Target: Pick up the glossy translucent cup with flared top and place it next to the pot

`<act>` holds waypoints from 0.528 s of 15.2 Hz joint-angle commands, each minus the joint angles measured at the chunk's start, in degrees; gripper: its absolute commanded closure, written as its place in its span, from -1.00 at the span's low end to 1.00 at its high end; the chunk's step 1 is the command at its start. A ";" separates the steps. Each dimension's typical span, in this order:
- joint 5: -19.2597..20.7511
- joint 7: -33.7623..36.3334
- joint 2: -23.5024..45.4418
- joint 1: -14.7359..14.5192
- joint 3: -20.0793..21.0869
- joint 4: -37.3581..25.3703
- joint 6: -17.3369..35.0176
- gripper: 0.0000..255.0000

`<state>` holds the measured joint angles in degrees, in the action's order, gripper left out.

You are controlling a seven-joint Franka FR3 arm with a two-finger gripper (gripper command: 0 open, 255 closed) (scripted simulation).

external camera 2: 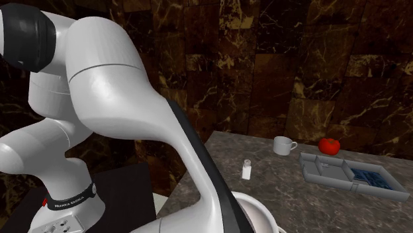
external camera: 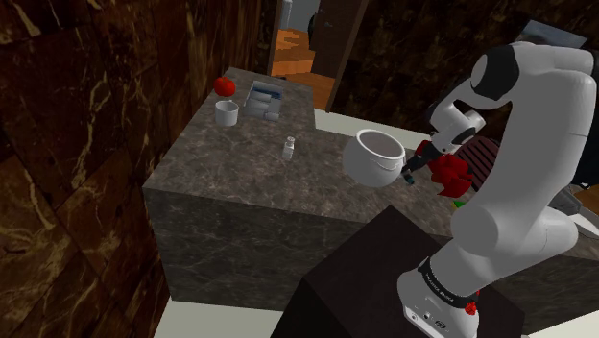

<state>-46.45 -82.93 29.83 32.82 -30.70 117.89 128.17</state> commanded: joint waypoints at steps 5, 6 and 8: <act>3.16 2.65 -3.69 -1.35 -1.75 0.45 -2.17 1.00; 3.71 3.12 -4.31 -1.57 -2.05 0.49 -2.54 1.00; 4.81 4.07 -5.55 -1.99 -2.64 0.55 -3.29 1.00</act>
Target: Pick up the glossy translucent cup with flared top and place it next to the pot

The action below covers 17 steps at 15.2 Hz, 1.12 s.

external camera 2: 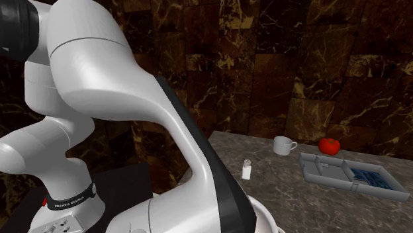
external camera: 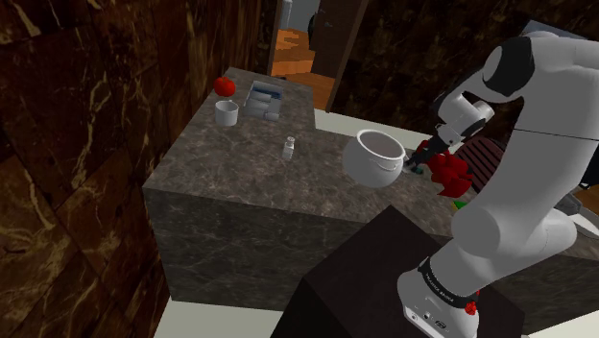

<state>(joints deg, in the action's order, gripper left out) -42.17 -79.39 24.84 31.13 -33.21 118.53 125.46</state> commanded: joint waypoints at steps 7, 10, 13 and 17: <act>4.38 3.90 -4.73 -1.67 -2.00 -0.28 -3.37 1.00; 6.00 5.35 -6.44 -2.18 -2.69 -0.55 -4.65 1.00; 5.30 10.25 -3.34 -2.42 -2.80 -1.79 -3.92 -1.00; 4.47 31.60 6.66 -4.09 -4.70 -6.91 -4.63 -1.00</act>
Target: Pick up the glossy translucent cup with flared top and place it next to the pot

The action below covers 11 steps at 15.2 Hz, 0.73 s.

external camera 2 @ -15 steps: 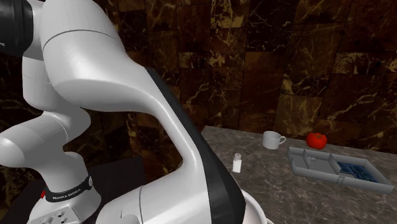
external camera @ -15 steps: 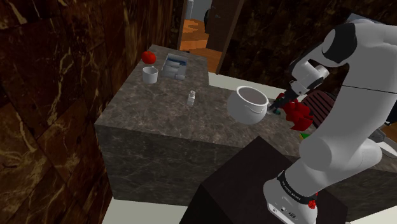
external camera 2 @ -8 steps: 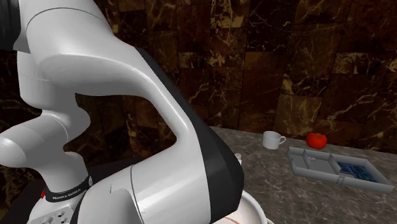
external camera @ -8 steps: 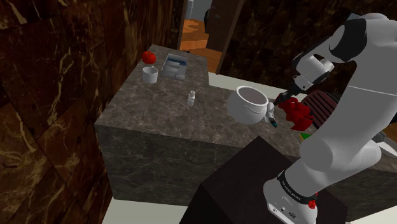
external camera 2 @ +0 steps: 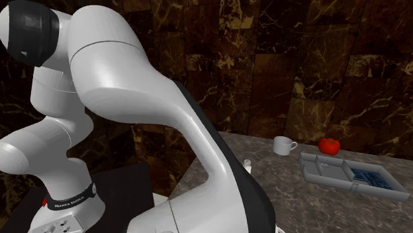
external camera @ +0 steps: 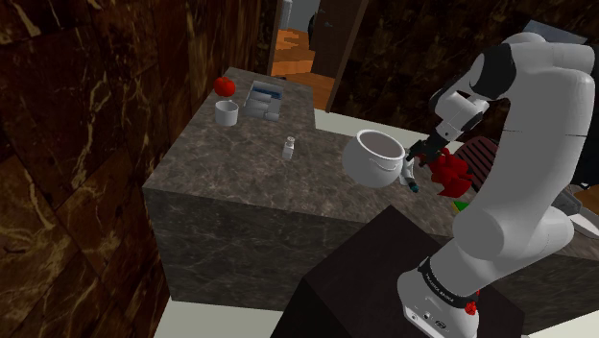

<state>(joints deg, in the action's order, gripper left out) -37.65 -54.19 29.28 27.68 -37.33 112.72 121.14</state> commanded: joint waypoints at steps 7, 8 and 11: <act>-2.90 8.60 6.58 -0.46 0.86 -1.11 2.22 -1.00; -3.34 8.36 7.03 -0.37 1.19 -0.99 2.71 -1.00; -3.60 8.21 7.29 -0.33 1.38 -0.93 2.98 -1.00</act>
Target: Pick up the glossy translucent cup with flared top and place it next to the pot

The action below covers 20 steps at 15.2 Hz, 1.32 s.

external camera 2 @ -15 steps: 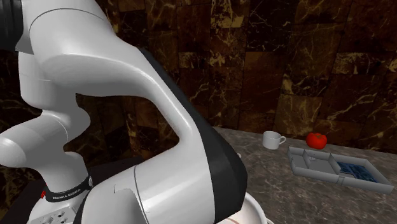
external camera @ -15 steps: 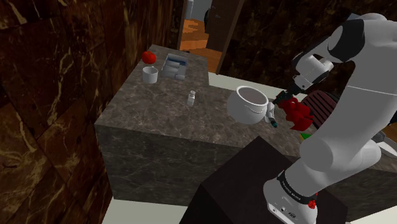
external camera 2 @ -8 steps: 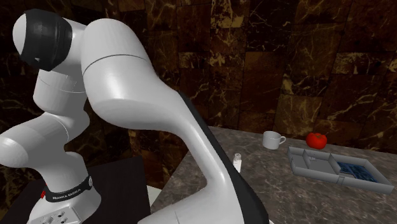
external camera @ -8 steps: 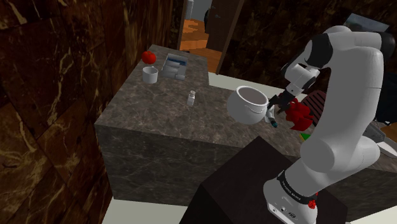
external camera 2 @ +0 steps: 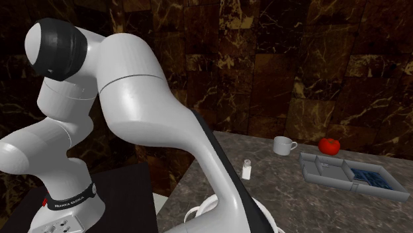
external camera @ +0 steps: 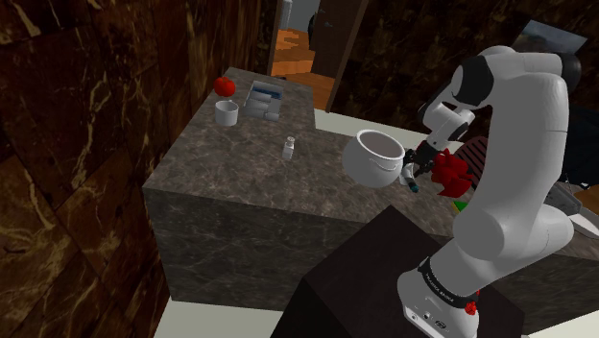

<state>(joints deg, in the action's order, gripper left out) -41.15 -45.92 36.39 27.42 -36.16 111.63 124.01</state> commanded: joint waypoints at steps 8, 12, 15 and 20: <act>-0.14 -0.19 0.19 -0.04 0.16 0.22 0.13 1.00; -0.17 -0.24 0.19 -0.03 0.17 0.30 0.19 1.00; -0.13 -0.07 0.19 -0.11 0.17 0.15 0.09 1.00; 2.15 1.57 -2.79 -1.36 -1.57 0.60 -1.85 1.00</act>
<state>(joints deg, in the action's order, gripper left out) -39.47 -44.72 34.26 26.36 -37.36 112.10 122.54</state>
